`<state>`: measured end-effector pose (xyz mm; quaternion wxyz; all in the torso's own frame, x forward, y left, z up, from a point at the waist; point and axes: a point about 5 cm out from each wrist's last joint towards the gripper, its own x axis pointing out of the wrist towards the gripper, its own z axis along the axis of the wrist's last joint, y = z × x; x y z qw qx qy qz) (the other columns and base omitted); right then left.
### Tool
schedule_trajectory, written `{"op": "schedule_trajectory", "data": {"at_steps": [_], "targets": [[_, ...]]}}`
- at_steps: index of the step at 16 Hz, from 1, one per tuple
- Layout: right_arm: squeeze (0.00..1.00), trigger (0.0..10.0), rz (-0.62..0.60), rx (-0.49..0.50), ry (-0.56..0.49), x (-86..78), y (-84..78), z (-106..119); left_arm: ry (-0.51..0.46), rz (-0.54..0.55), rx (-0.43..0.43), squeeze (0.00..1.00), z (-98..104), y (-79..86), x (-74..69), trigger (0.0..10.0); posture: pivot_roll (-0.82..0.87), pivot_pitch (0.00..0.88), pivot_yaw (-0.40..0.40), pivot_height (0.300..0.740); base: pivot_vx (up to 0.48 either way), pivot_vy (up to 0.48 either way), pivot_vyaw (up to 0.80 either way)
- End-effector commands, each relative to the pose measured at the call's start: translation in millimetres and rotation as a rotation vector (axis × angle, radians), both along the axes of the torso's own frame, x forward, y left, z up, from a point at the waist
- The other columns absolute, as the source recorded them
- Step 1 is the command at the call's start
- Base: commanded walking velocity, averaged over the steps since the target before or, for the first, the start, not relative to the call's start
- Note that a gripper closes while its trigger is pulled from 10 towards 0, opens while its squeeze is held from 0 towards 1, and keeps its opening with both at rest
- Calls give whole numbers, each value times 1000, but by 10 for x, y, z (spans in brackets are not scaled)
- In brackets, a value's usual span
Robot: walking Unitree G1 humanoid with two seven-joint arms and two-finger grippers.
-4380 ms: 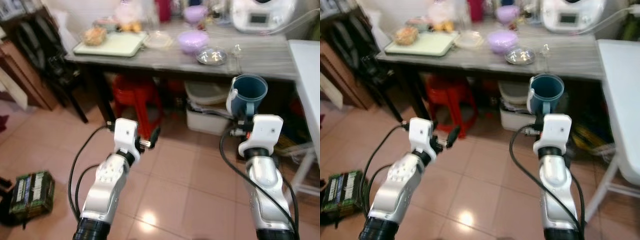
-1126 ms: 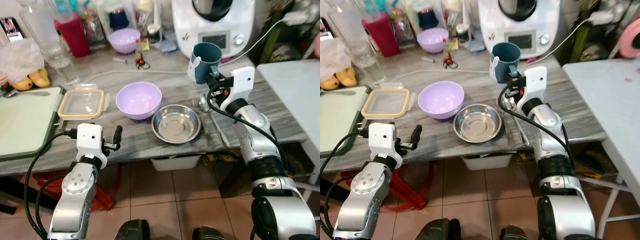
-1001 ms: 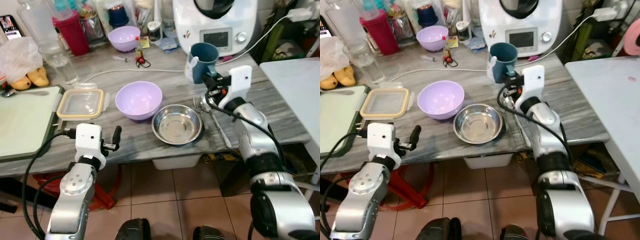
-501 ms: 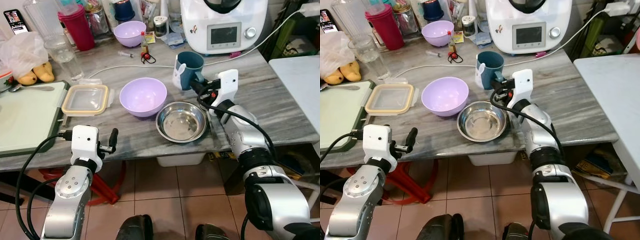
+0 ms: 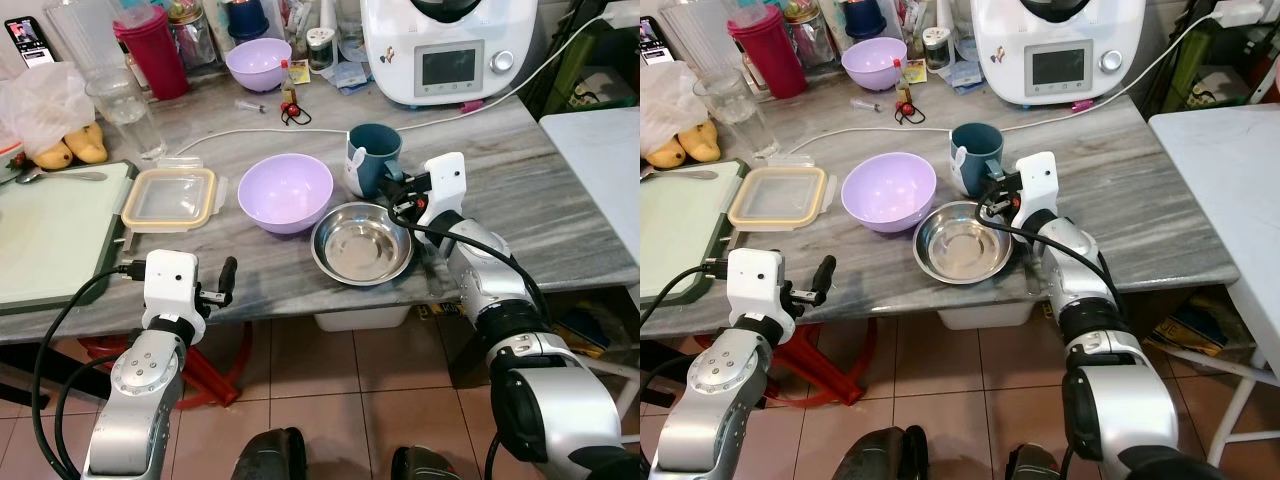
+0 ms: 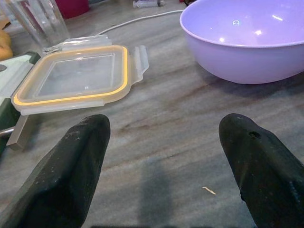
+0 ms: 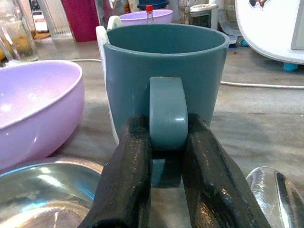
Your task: Setting the table
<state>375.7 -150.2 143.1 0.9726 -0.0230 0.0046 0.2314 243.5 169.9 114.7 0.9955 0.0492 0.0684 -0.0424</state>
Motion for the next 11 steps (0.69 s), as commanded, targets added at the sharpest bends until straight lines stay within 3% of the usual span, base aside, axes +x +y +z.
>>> {"op": "schedule_trajectory", "data": {"at_steps": [1,2,3,4,11], "targets": [[0,10000,2,-38,35,0,12,-59,6,-3,7,0,5,15,5,10000,132,118,131,740,0,0,0],[0,10000,-1,-38,38,0,8,-69,7,-4,6,0,4,12,8,10000,132,116,131,740,0,0,0],[914,10000,-2,-42,36,1,5,-67,6,-4,6,0,4,8,11,10000,132,114,131,740,0,0,0],[1000,10000,-6,-50,23,7,1,-48,5,-5,5,0,3,2,18,10000,129,110,129,740,0,0,0],[1000,10000,16,-96,-101,13,-3,201,8,2,-26,0,-31,-73,94,10000,96,85,111,740,0,0,0]]}}
